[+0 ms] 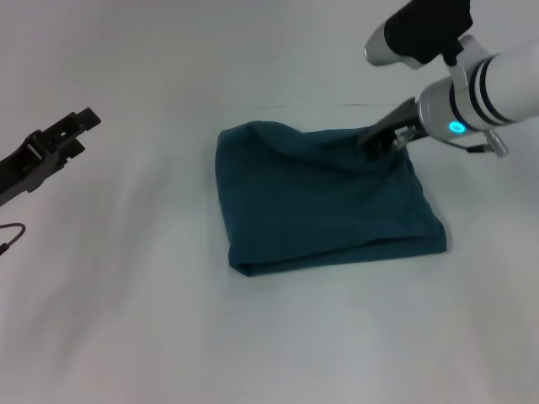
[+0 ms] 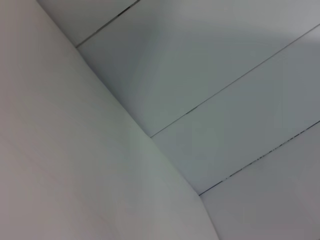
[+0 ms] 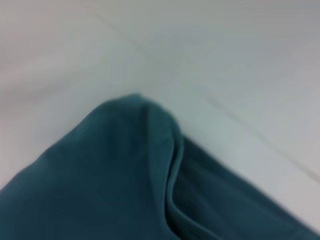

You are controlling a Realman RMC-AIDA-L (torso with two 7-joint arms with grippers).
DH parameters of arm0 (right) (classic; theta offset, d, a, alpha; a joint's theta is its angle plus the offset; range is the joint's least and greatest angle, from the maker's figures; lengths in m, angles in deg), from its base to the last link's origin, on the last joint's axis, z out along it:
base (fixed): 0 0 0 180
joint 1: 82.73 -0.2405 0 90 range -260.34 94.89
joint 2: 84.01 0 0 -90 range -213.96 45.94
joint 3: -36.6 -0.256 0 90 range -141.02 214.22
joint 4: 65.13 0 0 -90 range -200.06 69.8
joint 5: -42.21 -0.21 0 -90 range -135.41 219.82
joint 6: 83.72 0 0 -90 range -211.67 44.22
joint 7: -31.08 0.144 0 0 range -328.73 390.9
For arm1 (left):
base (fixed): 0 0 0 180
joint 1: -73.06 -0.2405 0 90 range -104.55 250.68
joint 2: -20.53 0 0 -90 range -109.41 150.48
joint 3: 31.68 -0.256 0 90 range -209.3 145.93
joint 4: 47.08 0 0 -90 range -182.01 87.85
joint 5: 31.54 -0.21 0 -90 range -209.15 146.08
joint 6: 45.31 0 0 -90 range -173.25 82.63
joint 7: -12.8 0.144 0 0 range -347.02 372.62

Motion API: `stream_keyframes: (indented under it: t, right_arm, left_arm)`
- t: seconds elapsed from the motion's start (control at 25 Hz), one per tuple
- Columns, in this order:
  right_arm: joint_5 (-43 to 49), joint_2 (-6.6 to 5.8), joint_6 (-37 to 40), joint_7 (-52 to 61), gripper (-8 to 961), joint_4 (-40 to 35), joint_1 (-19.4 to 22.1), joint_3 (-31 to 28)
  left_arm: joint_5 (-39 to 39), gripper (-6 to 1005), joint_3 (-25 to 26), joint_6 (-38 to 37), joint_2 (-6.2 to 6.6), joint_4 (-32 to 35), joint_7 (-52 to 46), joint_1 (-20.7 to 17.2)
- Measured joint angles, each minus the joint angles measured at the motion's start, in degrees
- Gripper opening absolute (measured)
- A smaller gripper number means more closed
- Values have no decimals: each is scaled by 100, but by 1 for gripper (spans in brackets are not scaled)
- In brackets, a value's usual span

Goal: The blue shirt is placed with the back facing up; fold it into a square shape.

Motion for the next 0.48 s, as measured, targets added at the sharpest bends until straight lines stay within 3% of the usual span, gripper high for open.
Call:
stream_keyframes:
  t: [0.48]
  right_arm:
    - [783,8,-779,342,6,34,-230,1]
  left_arm:
    - [25,796,17,-3,9,0,-33,-2]
